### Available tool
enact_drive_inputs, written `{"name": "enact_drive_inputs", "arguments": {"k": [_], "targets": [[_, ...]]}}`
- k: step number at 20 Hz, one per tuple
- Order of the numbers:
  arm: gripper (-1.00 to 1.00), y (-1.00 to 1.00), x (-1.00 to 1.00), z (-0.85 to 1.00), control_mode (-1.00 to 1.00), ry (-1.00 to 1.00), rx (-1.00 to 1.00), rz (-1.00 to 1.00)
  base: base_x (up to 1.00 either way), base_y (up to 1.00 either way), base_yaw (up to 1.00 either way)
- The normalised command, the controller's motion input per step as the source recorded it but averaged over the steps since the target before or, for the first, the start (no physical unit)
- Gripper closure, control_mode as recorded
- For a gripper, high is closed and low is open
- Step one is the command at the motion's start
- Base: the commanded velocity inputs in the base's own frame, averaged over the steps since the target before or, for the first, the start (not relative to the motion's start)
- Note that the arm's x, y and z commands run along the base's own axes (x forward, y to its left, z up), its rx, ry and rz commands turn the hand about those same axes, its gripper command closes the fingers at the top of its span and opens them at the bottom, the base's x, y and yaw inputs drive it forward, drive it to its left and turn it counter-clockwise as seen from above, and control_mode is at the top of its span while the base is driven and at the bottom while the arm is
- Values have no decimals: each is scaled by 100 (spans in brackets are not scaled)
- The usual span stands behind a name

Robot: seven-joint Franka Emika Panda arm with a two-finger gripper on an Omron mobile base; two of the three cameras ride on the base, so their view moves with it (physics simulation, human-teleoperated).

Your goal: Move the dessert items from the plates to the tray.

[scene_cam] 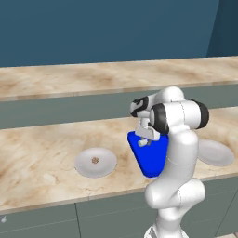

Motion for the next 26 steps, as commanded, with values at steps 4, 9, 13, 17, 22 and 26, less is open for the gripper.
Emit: {"name": "enact_drive_inputs", "arguments": {"k": [4,9,13,17,22,26], "targets": [[-100,0,-17,-24,-100,0,0,0,0,0,0],[-100,0,-16,-5,-100,-2,2,0,0,0,0],[-100,0,-11,5,-100,-13,2,0,0,0,0],[-100,8,-4,33,-100,-13,5,0,0,0,0],[-100,39,-28,43,-100,-24,1,0,0,0,0],[-100,56,-33,34,-100,-16,0,0,0,0,0]]}}
